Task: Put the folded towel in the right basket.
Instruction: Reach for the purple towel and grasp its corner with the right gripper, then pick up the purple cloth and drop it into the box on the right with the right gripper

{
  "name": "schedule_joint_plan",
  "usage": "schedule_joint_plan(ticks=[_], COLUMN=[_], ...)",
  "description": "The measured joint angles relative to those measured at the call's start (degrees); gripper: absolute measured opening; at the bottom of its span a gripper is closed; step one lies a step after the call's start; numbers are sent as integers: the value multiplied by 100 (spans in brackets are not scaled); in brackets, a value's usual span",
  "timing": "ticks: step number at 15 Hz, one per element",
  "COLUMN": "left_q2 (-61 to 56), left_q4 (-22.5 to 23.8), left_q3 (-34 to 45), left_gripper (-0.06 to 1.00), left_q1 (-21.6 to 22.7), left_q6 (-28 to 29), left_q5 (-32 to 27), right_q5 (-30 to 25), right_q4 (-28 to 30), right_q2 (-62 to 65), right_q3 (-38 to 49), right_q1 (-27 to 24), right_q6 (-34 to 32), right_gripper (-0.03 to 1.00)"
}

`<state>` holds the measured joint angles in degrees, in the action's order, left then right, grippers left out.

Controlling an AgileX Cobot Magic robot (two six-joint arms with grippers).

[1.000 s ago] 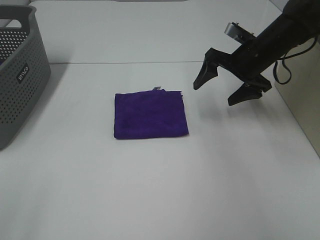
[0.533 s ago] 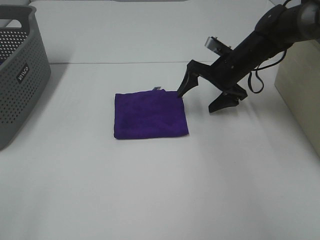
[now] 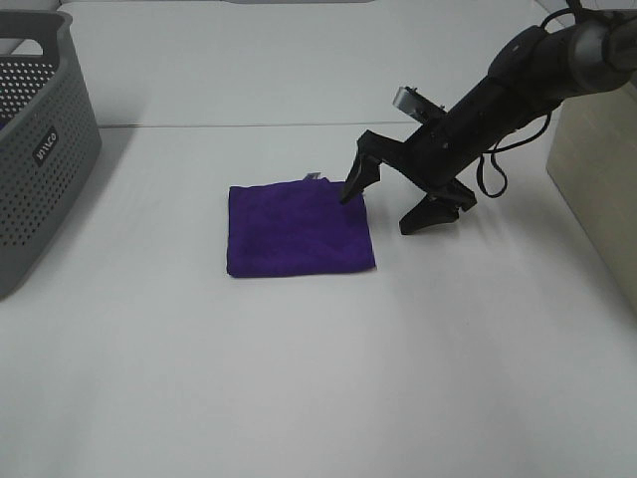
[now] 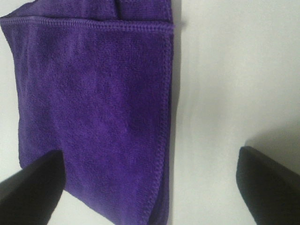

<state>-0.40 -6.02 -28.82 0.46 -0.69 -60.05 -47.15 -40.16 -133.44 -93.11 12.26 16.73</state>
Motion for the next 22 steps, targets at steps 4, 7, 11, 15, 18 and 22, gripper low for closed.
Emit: schedule_joint_plan(ticks=[4, 7, 11, 15, 18, 22], left_q2=[0, 0, 0, 0, 0, 0], left_q4=[0, 0, 0, 0, 0, 0], left_q3=[0, 0, 0, 0, 0, 0], left_gripper=[99, 99, 99, 99, 99, 99], left_q1=[0, 0, 0, 0, 0, 0], left_q6=[0, 0, 0, 0, -6, -11], left_q5=[0, 0, 0, 0, 0, 0], right_q5=[149, 636, 1352, 1816, 1874, 1690], right_q4=[-126, -281, -739, -745, -733, -796], right_q2=[-29, -97, -338, -504, -527, -527], right_q3=[0, -29, -115, -109, -97, -97], right_q1=[126, 625, 1369, 1616, 1621, 1621], right_q6=[-6, -6, -6, -6, -126, -155], right_gripper=[95, 94, 86, 31, 6, 6])
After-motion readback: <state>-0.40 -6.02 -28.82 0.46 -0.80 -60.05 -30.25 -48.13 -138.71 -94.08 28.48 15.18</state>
